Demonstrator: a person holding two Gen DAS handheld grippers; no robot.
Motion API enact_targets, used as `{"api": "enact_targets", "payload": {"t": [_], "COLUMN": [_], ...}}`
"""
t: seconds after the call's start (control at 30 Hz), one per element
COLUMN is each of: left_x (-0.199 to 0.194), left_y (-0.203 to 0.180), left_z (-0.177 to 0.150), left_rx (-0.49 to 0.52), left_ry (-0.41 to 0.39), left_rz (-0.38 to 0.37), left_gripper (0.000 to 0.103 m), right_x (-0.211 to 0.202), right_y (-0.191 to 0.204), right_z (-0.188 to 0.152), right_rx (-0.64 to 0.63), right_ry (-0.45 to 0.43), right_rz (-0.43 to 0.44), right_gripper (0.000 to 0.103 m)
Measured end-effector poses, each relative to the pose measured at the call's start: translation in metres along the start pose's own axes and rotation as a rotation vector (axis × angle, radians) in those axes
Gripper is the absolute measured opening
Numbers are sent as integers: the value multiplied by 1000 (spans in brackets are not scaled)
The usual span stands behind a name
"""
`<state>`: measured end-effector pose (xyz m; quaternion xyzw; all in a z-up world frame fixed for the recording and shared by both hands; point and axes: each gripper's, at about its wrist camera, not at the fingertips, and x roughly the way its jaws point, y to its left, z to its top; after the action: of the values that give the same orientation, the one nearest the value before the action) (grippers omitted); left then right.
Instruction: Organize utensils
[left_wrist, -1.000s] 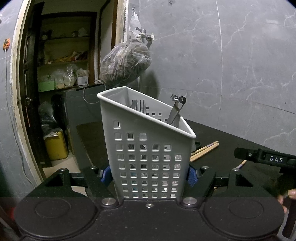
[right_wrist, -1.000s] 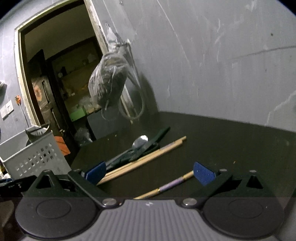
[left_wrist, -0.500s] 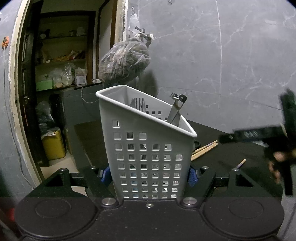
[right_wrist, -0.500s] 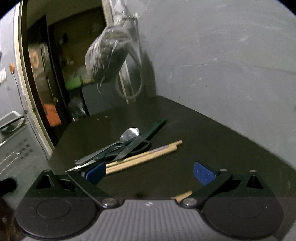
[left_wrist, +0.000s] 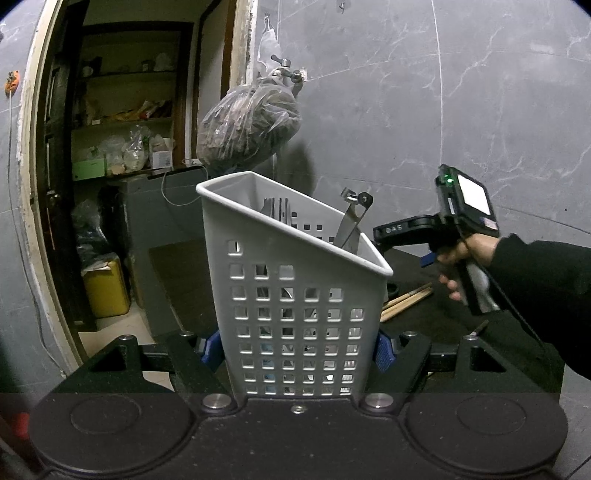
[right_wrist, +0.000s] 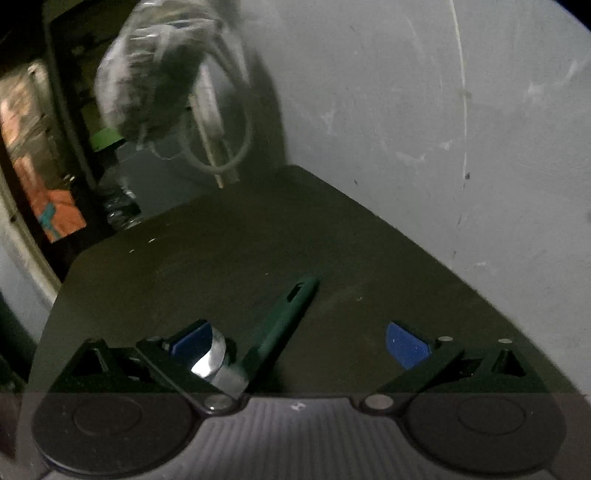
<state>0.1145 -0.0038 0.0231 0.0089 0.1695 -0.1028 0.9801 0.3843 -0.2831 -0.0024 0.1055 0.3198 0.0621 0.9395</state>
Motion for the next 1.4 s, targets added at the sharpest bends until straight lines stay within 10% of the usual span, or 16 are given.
{"api": "enact_targets", "payload": {"t": [0.47,0.83,1.4], "left_x": [-1,-1,-4], "left_y": [3,3,5], "left_z": [0,0,0], "left_rx": [-9,-8,-9], "left_ry": [-1,-2,-4], "left_rz": [-5,-6,-4], "left_gripper": [77,77,77], "right_x": [15,7,-26], "right_y": [1,-29,-80], "right_z": [-3,-6,-8], "right_rx": [-32,69,0], "right_ry": [20,-13,2], "right_rz": [-40,3,-85], "right_gripper": [77,21,17]}}
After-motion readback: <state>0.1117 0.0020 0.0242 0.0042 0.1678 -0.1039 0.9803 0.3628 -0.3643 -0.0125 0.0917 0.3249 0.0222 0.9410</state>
